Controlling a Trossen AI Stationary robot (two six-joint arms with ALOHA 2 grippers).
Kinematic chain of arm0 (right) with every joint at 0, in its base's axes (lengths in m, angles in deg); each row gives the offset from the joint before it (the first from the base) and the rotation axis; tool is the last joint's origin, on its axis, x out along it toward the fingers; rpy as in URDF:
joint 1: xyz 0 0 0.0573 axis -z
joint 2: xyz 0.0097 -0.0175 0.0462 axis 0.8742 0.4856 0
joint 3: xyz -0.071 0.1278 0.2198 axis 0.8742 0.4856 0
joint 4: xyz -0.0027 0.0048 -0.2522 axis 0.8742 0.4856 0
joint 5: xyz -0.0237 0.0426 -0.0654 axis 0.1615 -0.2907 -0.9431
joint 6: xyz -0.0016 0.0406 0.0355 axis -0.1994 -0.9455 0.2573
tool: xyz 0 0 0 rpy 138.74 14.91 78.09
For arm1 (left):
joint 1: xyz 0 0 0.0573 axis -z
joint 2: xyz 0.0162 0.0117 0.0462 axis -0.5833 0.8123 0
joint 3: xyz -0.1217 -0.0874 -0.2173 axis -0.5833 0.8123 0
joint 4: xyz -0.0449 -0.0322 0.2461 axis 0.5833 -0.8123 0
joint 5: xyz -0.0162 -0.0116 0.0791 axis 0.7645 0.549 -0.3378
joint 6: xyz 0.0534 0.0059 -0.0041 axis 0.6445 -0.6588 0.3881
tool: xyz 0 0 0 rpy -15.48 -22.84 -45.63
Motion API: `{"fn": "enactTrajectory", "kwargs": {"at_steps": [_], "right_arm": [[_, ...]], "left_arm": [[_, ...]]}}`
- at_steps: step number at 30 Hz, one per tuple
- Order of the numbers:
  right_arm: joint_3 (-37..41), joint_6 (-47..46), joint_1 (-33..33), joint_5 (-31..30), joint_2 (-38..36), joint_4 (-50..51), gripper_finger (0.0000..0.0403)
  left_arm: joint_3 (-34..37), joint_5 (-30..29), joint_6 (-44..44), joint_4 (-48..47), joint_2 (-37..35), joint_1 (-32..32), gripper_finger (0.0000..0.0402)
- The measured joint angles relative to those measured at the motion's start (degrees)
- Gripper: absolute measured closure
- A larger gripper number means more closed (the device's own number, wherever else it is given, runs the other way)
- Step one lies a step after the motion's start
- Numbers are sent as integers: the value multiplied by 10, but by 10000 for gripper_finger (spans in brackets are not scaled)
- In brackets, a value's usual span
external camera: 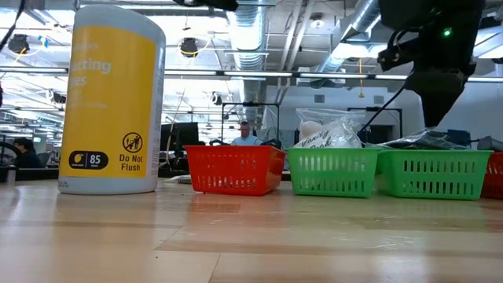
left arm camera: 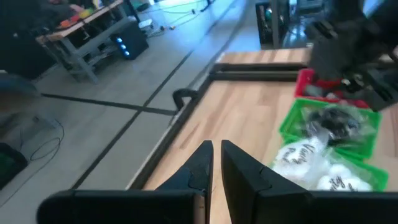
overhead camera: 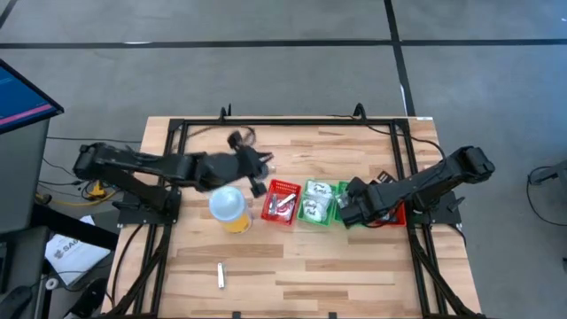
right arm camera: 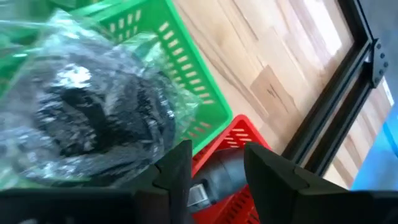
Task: Pick & Place Travel size toiletries
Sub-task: Put the nail cutter into the left red bin
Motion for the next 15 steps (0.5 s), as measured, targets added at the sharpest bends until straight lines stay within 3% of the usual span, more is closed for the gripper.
{"fn": "enactTrajectory", "kwargs": {"at_steps": [4,12,15], "right_arm": [[-7,-26,-27,-15,0,-6,274],[-8,-42,-70,-30,0,-25,279],[-8,-51,-79,-35,0,-25,280]], "left_arm": [[0,56,-22,-28,-61,-9,376],[-1,335,-80,-97,-135,28,376],[-1,364,-80,-109,-138,76,376]]}}
